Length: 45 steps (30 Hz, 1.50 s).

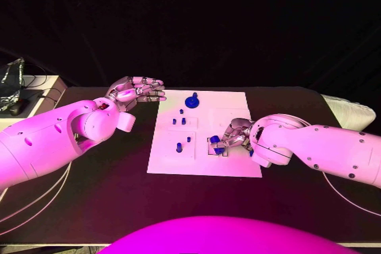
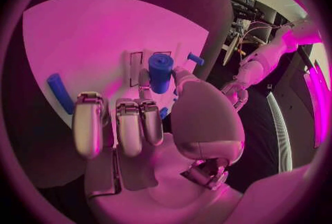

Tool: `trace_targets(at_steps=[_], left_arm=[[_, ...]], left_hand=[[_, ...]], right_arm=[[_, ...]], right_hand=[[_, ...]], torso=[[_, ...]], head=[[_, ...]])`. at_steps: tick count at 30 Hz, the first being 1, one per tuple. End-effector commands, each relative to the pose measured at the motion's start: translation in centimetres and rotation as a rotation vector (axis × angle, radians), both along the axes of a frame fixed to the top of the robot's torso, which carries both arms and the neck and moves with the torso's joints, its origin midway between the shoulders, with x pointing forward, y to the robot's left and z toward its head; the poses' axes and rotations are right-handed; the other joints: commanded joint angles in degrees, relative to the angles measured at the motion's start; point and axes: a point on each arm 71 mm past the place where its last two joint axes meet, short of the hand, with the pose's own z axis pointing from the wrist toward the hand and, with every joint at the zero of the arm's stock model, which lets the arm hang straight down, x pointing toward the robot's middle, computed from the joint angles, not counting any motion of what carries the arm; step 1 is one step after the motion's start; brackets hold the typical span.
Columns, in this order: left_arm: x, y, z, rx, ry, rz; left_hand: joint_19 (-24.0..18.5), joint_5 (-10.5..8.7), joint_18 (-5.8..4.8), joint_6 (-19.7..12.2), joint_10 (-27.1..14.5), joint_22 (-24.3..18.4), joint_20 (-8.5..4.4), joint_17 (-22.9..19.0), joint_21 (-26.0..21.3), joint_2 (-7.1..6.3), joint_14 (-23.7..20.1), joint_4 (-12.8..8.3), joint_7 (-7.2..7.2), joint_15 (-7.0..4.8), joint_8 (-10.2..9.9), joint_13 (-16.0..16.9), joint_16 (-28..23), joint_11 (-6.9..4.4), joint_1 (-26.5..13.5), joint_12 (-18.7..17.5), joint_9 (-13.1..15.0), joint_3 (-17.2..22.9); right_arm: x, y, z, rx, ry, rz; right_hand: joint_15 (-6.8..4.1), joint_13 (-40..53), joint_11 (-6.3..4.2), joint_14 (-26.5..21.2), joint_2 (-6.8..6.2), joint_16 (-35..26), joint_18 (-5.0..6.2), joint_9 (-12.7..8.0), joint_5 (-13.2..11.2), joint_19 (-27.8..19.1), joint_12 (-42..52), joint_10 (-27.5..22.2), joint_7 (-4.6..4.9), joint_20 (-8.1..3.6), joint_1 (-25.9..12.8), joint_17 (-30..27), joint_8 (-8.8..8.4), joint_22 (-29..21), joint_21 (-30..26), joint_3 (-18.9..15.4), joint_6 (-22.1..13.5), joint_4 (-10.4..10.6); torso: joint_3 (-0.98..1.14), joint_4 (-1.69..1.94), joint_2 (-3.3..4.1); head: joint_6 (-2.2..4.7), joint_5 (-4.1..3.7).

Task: Assemble the parts on the task board

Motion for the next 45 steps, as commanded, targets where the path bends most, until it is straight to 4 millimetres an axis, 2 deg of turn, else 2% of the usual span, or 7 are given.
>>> trace_targets(at_steps=[1,10,17,24,33,37,45], left_arm=[[-0.1,-0.2,0.1,-0.014,-0.002,-0.017],[-0.1,-0.2,0.1,-0.014,-0.002,-0.017],[-0.1,-0.1,0.1,-0.013,-0.002,-0.015],[-0.1,-0.1,0.1,-0.012,-0.002,-0.014],[-0.1,-0.1,0.1,-0.011,-0.001,-0.013],[-0.1,-0.1,0.1,-0.011,-0.001,-0.014],[-0.1,0.0,0.1,-0.010,-0.001,-0.012]], left_hand=[[0.50,0.29,0.34,-0.31,0.02,-0.05,0.03,0.07,-0.25,0.36,0.03,0.16,-0.02,0.32,-0.38,-0.04,-0.34,0.15,0.22,-0.17,-0.10,-0.02],[0.50,0.29,0.34,-0.31,0.02,-0.05,0.03,0.07,-0.25,0.36,0.03,0.16,-0.02,0.32,-0.38,-0.04,-0.34,0.15,0.22,-0.17,-0.10,-0.02],[0.49,0.29,0.33,-0.32,-0.02,-0.16,0.05,0.08,-0.32,0.38,-0.04,0.25,0.02,0.35,-0.40,-0.05,-0.45,0.18,0.18,-0.19,-0.11,-0.06],[0.48,0.29,0.33,-0.34,-0.05,-0.20,0.07,0.09,-0.35,0.38,-0.06,0.28,0.05,0.36,-0.42,-0.05,-0.49,0.20,0.15,-0.20,-0.12,-0.08],[0.47,0.28,0.33,-0.38,-0.08,-0.24,0.08,0.09,-0.37,0.36,-0.08,0.31,0.08,0.38,-0.45,-0.06,-0.53,0.21,0.14,-0.21,-0.13,-0.10],[0.47,0.28,0.33,-0.38,-0.08,-0.24,0.08,0.09,-0.37,0.36,-0.08,0.31,0.08,0.38,-0.45,-0.06,-0.53,0.21,0.14,-0.21,-0.13,-0.10],[0.47,0.28,0.33,-0.38,-0.08,-0.24,0.08,0.09,-0.37,0.36,-0.08,0.31,0.08,0.38,-0.45,-0.06,-0.53,0.21,0.14,-0.21,-0.13,-0.10]], right_arm=[[-0.2,0.2,-0.2,-0.015,0.011,0.028],[0.1,0.4,-0.4,-0.008,-0.006,0.009],[0.1,0.4,-0.4,-0.003,-0.028,0.000],[-0.2,0.5,-0.4,0.000,-0.031,0.007],[-0.9,0.1,-0.2,0.007,-0.041,0.021],[-1.2,-0.6,0.0,0.010,-0.070,0.016],[-1.6,-1.7,0.5,0.035,-0.108,0.008]], right_hand=[[-0.20,14.36,-0.32,5.70,0.16,0.10,-0.77,-0.02,-0.33,4.03,-0.19,5.39,0.41,-0.13,-0.63,14.29,-0.05,12.33,-0.17,-0.44,0.02,-0.05],[-0.17,14.17,-0.27,5.67,0.11,0.06,-0.77,0.07,-1.00,4.02,-0.42,5.23,0.46,-0.11,-1.42,14.16,-0.17,12.35,-0.18,-0.92,-0.12,0.01],[0.03,13.45,-0.04,5.60,0.59,-0.05,-0.68,0.75,-9.62,3.91,-1.34,4.62,0.70,0.09,-5.06,13.86,-0.59,12.32,-0.77,-5.79,-0.66,0.17],[0.15,13.16,0.11,5.61,2.00,-0.06,-0.66,1.24,-13.14,3.90,-1.78,4.36,0.84,0.21,-7.45,13.88,-0.94,12.36,-0.98,-12.36,-1.00,0.22],[0.14,13.17,0.08,5.62,2.10,-0.03,-0.66,1.40,-13.36,3.91,-1.79,4.36,0.82,0.20,-8.15,13.96,-0.96,12.38,-1.00,-13.87,-0.97,0.24],[0.02,13.39,-0.09,5.67,4.38,0.03,-0.77,1.77,-13.08,4.07,-1.55,4.55,0.64,0.13,-3.95,14.15,-0.73,12.58,-0.39,-13.87,-0.44,-0.01],[-0.36,13.86,-0.53,5.73,5.10,0.13,-0.91,2.44,-12.15,4.26,-0.99,4.95,0.14,-0.20,4.22,14.44,0.01,12.80,0.35,-14.39,0.49,-0.26]], torso=[[0.02,0.00,0.03],[0.06,0.09,0.10],[-0.01,0.01,0.05],[0.03,-0.03,-0.01],[0.05,0.00,0.00],[0.04,-0.02,0.00],[0.11,-0.10,-0.01]], head=[[0.01,0.01],[0.01,0.13],[0.01,0.23],[0.01,0.23],[0.01,0.32],[0.01,0.47],[0.01,0.52]])
